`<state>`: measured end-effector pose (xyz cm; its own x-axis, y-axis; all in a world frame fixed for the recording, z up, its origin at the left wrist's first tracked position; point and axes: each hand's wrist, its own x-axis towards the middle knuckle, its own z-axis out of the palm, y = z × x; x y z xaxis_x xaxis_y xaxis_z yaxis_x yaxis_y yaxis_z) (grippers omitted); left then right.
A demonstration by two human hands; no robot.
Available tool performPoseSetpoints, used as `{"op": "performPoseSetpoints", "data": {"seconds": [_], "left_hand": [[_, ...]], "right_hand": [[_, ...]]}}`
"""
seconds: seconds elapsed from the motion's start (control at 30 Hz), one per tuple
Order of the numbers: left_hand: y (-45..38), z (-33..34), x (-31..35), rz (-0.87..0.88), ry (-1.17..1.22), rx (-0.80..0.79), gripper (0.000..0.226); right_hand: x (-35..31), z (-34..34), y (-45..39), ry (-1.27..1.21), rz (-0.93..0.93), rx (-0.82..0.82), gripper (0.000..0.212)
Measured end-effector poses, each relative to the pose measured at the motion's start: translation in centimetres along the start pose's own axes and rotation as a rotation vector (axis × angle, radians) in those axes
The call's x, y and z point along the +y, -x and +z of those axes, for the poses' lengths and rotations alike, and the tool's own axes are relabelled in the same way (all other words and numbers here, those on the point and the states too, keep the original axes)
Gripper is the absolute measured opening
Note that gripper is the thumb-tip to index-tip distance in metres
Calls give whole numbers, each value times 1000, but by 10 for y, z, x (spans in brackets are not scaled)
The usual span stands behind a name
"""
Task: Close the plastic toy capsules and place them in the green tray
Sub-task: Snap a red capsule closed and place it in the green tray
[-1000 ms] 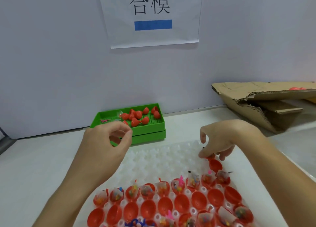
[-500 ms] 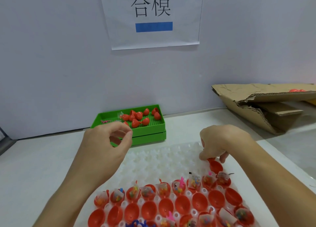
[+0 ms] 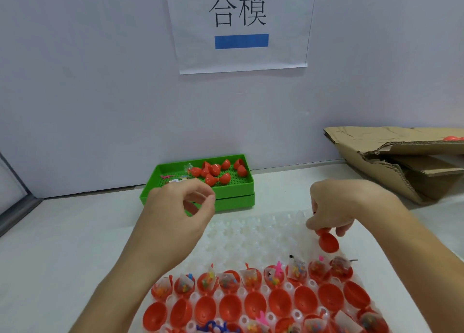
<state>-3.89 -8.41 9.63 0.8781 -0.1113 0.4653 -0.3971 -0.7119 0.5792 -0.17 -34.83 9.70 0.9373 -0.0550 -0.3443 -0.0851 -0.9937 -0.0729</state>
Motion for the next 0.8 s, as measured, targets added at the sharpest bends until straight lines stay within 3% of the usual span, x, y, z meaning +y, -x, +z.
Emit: {"op": "performPoseSetpoints", "data": {"seconds": [0.13,0.27,0.37,0.53,0.8], "left_hand": [[4,2,9,-38,122,-167,6],[9,7,15,-115,252,-497,45],[11,11,18,-105,312,-615,59],[11,16,21,-110,370,-503,43],[6,13,20,-142,519,-334,43]], "right_hand": [[-11,-14,20,-18,-183,86,16],[-36,-21,47,-166,-436,136,31],[-51,-17,57,-189,-577,192,42],[-60,-11,59,-179,-663,267,48],[-61,-17,56,-366,-718,330,45]]}}
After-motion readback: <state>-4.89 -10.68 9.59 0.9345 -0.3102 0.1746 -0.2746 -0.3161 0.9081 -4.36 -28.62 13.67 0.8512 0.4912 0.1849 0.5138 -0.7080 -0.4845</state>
